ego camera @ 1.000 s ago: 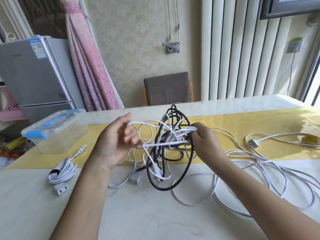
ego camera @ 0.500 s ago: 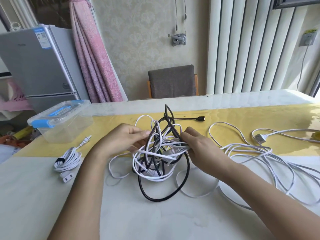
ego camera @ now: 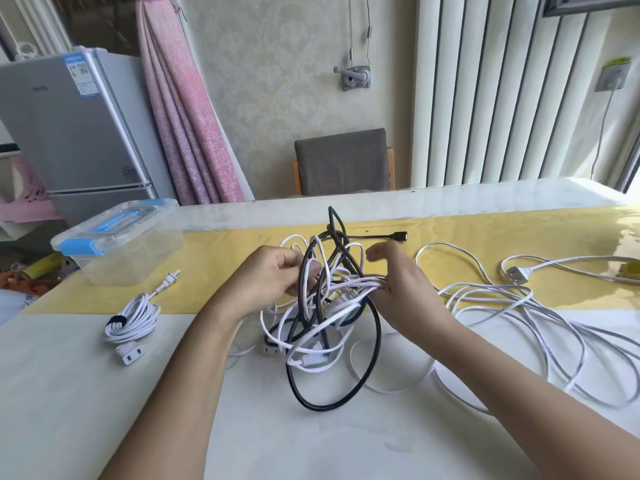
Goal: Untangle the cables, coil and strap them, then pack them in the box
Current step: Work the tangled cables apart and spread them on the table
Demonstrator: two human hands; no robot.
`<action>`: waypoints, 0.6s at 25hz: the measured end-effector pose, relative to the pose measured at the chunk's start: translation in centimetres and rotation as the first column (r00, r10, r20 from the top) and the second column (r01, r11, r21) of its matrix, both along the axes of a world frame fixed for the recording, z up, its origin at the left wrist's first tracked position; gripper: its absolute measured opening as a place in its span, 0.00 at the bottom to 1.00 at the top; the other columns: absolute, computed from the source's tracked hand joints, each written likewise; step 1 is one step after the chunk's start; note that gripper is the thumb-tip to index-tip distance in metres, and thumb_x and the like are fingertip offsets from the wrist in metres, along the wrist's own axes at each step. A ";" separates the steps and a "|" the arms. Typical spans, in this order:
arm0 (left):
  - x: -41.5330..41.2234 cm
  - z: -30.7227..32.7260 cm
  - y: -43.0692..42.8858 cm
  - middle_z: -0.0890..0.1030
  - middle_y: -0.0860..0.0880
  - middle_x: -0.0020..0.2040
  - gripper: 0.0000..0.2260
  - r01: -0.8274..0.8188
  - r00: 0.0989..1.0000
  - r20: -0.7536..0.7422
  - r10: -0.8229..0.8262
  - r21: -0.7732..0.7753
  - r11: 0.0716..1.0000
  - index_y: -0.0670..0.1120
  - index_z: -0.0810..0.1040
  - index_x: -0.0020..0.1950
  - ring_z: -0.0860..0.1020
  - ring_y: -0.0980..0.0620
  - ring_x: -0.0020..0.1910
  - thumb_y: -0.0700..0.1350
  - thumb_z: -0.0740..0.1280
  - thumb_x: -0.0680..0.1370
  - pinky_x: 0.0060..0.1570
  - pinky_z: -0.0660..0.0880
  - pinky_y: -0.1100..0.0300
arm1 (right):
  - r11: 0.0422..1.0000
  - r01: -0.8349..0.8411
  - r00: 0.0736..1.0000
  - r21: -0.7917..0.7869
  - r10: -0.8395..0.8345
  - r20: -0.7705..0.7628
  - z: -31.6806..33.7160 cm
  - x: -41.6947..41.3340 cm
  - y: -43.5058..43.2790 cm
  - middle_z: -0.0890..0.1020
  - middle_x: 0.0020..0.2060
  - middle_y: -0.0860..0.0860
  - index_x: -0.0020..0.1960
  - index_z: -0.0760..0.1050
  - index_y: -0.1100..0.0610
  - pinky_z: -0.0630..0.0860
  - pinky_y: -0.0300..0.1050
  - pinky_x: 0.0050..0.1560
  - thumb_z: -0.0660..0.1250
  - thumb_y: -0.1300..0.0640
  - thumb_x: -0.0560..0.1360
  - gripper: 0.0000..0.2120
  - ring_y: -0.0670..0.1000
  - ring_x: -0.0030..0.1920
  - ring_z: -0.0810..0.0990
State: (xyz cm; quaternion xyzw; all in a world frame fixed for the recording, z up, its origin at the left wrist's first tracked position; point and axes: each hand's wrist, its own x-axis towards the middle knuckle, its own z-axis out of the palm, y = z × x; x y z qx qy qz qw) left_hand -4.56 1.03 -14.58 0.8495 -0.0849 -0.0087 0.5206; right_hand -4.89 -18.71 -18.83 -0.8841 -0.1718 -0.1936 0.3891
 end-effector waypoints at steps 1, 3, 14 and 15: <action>-0.1 0.1 -0.4 0.81 0.52 0.30 0.11 0.014 1.000 -0.024 -0.017 -0.124 0.992 0.41 0.79 0.38 0.77 0.58 0.28 0.39 0.62 0.80 0.34 0.74 0.66 | 0.999 -0.046 0.996 -0.016 0.044 -0.073 0.0 0.1 -0.2 0.74 0.47 0.47 0.55 0.72 0.56 0.65 0.33 0.37 0.59 0.70 0.69 0.18 0.49 0.40 0.71; -0.1 0.0 -1.2 0.82 0.51 0.31 0.14 -0.009 0.999 -0.052 -0.008 -0.309 0.951 0.42 0.76 0.39 0.81 0.57 0.30 0.38 0.57 0.82 0.33 0.77 0.66 | 0.989 -0.119 0.992 -0.087 0.114 -0.056 -0.1 0.2 -0.5 0.75 0.44 0.48 0.51 0.75 0.55 0.64 0.30 0.35 0.59 0.69 0.69 0.15 0.43 0.35 0.70; 0.8 1.2 -2.0 0.82 0.42 0.56 0.13 0.113 0.975 0.079 -0.205 -0.981 0.159 0.42 0.78 0.56 0.80 0.47 0.56 0.45 0.58 0.79 0.58 0.77 0.53 | 0.931 0.161 0.597 -0.328 0.172 0.783 3.3 -1.2 0.2 0.82 0.54 0.54 0.34 0.74 0.58 0.67 0.44 0.42 0.54 0.68 0.76 0.17 0.53 0.41 0.72; 1.0 0.9 -2.0 0.83 0.43 0.51 0.10 0.097 0.976 0.066 -0.209 -0.985 0.145 0.42 0.80 0.52 0.82 0.48 0.50 0.44 0.62 0.76 0.51 0.79 0.54 | 0.910 0.187 0.620 -0.369 0.182 0.763 3.1 -1.0 0.3 0.83 0.52 0.53 0.32 0.74 0.57 0.66 0.44 0.41 0.56 0.67 0.74 0.15 0.53 0.40 0.72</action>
